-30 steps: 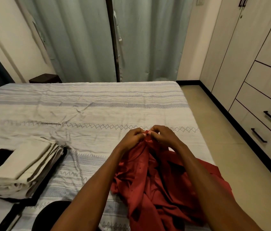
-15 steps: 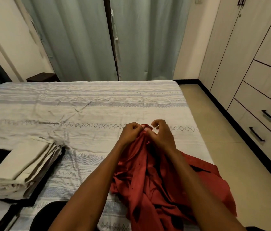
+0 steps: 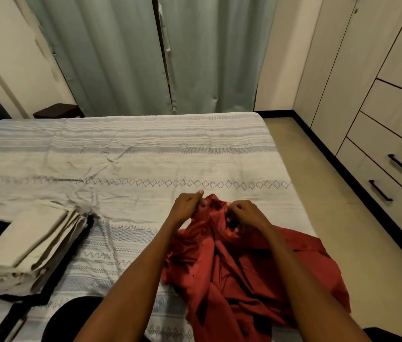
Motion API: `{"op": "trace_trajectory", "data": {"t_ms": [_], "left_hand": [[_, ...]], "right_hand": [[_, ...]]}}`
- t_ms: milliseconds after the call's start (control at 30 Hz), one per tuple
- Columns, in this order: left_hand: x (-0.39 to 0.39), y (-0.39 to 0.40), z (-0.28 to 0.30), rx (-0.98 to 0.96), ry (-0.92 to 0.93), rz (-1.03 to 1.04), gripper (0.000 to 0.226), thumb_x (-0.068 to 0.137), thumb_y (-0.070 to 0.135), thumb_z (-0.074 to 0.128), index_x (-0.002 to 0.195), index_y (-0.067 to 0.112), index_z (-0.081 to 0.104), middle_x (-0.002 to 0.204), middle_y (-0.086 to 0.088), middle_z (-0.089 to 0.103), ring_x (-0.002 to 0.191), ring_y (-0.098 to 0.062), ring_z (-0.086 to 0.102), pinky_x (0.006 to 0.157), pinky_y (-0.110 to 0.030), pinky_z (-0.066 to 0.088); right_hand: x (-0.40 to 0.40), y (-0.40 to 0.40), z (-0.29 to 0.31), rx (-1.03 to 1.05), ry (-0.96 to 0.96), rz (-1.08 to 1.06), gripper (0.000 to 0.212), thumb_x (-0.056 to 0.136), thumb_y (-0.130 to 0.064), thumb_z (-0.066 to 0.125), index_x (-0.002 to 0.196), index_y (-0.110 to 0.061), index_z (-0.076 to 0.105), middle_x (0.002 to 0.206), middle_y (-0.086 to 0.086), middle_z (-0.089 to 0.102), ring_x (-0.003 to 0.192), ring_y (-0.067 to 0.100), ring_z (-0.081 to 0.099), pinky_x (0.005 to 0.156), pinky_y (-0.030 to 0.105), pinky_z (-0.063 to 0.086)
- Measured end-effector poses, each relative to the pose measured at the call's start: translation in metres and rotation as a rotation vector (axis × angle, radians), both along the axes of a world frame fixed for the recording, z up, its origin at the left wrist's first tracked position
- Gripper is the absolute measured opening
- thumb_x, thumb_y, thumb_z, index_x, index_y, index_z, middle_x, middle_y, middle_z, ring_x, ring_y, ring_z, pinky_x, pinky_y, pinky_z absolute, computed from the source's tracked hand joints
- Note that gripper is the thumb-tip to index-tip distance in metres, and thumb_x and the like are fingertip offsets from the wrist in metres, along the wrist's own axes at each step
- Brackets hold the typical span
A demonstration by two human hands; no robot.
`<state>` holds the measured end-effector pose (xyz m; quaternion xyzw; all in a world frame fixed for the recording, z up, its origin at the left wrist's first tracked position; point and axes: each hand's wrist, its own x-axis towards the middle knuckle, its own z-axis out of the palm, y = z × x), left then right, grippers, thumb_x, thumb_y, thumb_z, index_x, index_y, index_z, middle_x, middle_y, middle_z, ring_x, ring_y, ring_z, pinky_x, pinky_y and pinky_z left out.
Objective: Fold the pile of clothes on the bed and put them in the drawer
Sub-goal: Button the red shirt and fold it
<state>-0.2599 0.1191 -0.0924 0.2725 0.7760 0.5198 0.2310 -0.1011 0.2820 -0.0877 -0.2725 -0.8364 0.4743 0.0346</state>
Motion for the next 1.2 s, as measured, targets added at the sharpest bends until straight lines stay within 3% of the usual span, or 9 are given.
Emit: {"op": "trace_trajectory", "data": {"t_ms": [133, 233, 333, 433, 633, 800, 933, 1033, 1200], "left_hand": [[0.009, -0.019, -0.030, -0.009, 0.164, 0.160, 0.017, 0.098, 0.017, 0.056, 0.106, 0.016, 0.071, 0.097, -0.003, 0.071, 0.078, -0.019, 0.066, 0.069, -0.040, 0.057], [0.011, -0.029, -0.045, -0.190, 0.159, 0.290, 0.028, 0.097, 0.022, 0.056, 0.122, 0.012, 0.062, 0.115, -0.006, 0.065, 0.104, -0.024, 0.062, 0.090, -0.036, 0.049], [0.013, -0.035, -0.044, -0.331, -0.045, 0.214, 0.022, 0.089, 0.028, 0.049, 0.088, 0.013, 0.065, 0.104, -0.013, 0.068, 0.091, -0.027, 0.060, 0.081, -0.036, 0.047], [0.013, -0.039, -0.039, -0.360, -0.201, 0.126, 0.028, 0.089, 0.038, 0.054, 0.082, 0.014, 0.066, 0.088, -0.009, 0.067, 0.079, -0.022, 0.061, 0.068, -0.032, 0.047], [0.007, -0.030, -0.033, -0.155, -0.515, 0.111, 0.037, 0.091, 0.044, 0.064, 0.108, 0.013, 0.074, 0.101, -0.012, 0.076, 0.094, -0.028, 0.072, 0.089, -0.037, 0.057], [0.004, -0.012, -0.019, -0.031, -0.210, 0.131, 0.010, 0.094, 0.006, 0.061, 0.098, 0.010, 0.069, 0.092, -0.003, 0.070, 0.080, -0.014, 0.062, 0.070, -0.020, 0.050], [-0.006, -0.006, -0.007, -0.164, -0.174, 0.025, 0.027, 0.089, 0.031, 0.069, 0.104, 0.009, 0.069, 0.096, -0.004, 0.072, 0.081, -0.014, 0.068, 0.075, -0.027, 0.054], [-0.004, -0.018, -0.007, -0.376, -0.288, -0.108, 0.042, 0.081, 0.038, 0.072, 0.107, 0.006, 0.071, 0.101, -0.012, 0.075, 0.089, -0.026, 0.072, 0.077, -0.037, 0.060], [0.017, -0.014, 0.010, -0.183, -0.133, -0.008, 0.017, 0.090, 0.007, 0.058, 0.080, 0.008, 0.072, 0.072, -0.004, 0.068, 0.067, -0.021, 0.060, 0.065, -0.030, 0.050]], "right_hand": [[-0.012, 0.014, -0.017, 0.303, -0.119, -0.136, 0.016, 0.094, -0.044, 0.057, 0.096, -0.031, 0.066, 0.100, -0.005, 0.071, 0.091, 0.023, 0.067, 0.073, 0.033, 0.048], [-0.023, 0.019, -0.031, 0.285, -0.092, -0.075, 0.035, 0.090, -0.047, 0.061, 0.121, -0.031, 0.061, 0.116, -0.005, 0.063, 0.109, 0.019, 0.060, 0.085, 0.036, 0.048], [-0.035, 0.020, -0.045, 0.042, -0.142, 0.025, 0.054, 0.093, -0.044, 0.060, 0.142, -0.024, 0.052, 0.134, 0.005, 0.060, 0.117, 0.023, 0.061, 0.098, 0.040, 0.049], [-0.042, 0.015, -0.047, -0.227, -0.128, 0.037, 0.033, 0.093, -0.022, 0.061, 0.124, -0.011, 0.066, 0.115, 0.010, 0.069, 0.092, 0.022, 0.066, 0.080, 0.035, 0.050], [-0.043, 0.006, -0.046, -0.497, -0.011, -0.055, 0.029, 0.071, -0.008, 0.061, 0.095, 0.009, 0.067, 0.084, 0.017, 0.061, 0.070, 0.024, 0.052, 0.065, 0.039, 0.039], [-0.040, -0.001, -0.026, -0.461, 0.257, -0.108, 0.035, 0.089, 0.011, 0.051, 0.093, -0.013, 0.076, 0.096, 0.014, 0.075, 0.088, 0.033, 0.070, 0.080, 0.041, 0.057], [-0.043, -0.003, 0.003, -0.396, 0.330, -0.085, 0.050, 0.089, 0.018, 0.045, 0.101, -0.023, 0.071, 0.107, 0.006, 0.073, 0.101, 0.028, 0.070, 0.084, 0.039, 0.060], [-0.039, -0.001, 0.023, -0.268, 0.314, -0.005, 0.047, 0.087, 0.016, 0.048, 0.099, -0.025, 0.068, 0.104, 0.000, 0.071, 0.098, 0.020, 0.068, 0.084, 0.034, 0.058], [-0.024, 0.008, 0.054, -0.074, 0.243, 0.131, 0.049, 0.078, 0.020, 0.046, 0.105, -0.009, 0.075, 0.100, 0.010, 0.073, 0.087, 0.011, 0.067, 0.076, 0.021, 0.055]]}}
